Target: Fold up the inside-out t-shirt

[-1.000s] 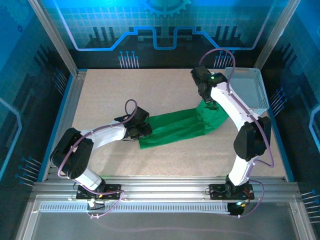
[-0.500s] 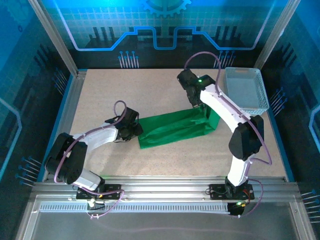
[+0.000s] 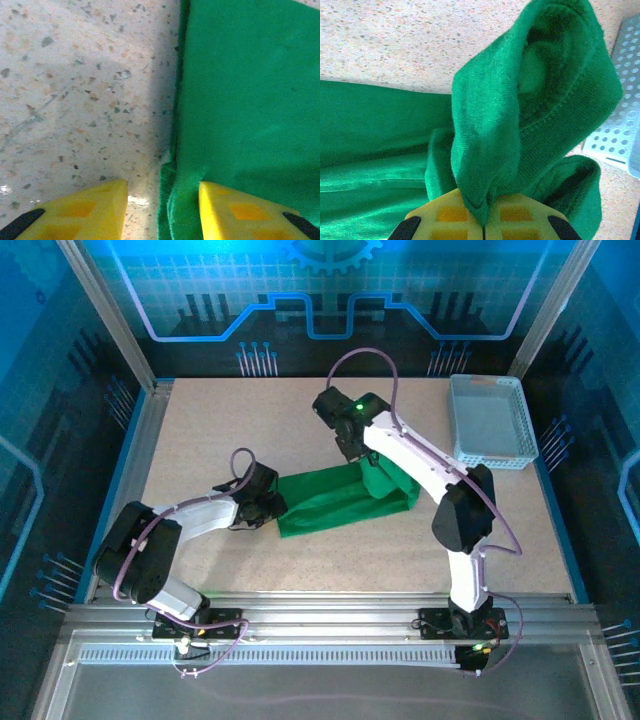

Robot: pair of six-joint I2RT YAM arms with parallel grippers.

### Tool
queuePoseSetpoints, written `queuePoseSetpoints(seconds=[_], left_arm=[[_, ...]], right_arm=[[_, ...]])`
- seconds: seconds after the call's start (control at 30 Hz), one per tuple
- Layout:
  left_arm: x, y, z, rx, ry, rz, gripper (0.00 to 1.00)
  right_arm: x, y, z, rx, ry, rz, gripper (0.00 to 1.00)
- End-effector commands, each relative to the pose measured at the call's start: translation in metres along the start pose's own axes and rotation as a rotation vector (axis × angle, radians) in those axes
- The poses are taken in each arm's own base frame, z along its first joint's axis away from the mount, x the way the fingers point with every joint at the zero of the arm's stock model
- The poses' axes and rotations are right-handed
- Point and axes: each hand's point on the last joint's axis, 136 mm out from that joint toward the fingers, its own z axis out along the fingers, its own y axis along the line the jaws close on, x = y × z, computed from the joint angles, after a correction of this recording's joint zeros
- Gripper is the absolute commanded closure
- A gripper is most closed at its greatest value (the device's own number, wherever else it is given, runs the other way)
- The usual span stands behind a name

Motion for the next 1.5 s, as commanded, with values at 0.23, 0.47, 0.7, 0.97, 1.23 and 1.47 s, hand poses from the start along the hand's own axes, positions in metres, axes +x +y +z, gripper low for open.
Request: queuePoseSetpoints(seconds=[0.23, 0.47, 0.7, 0.97, 1.23, 1.47], left_arm=[[0.015, -0.005, 0.010, 0.035, 0.032, 0.001, 0.64], [0.019, -0.003, 0.013, 0.040, 0.036, -0.001, 0.69], [0.021, -0.002, 0.015, 0.043, 0.043, -0.006, 0.71], [0.022, -0.002, 0.016, 0.050, 0.042, -0.009, 0.72], [0.025, 0.001, 0.017, 0.055, 0.042, -0.017, 0.72], [0.026, 0.002, 0.017, 0.059, 0.041, -0.024, 0.73]], right_arm=[[0.004, 0.062, -0.015, -0.183, 0.050, 0.052, 1.00], [0.003, 0.105, -0.030, -0.372, 0.045, 0.111, 1.00], [-0.002, 0.130, -0.042, -0.504, 0.028, 0.181, 1.00], [-0.005, 0.158, -0.048, -0.633, 0.041, 0.228, 1.00], [-0.006, 0.175, -0.047, -0.685, 0.053, 0.250, 1.00], [-0.006, 0.196, -0.045, -0.749, 0.072, 0.267, 1.00]])
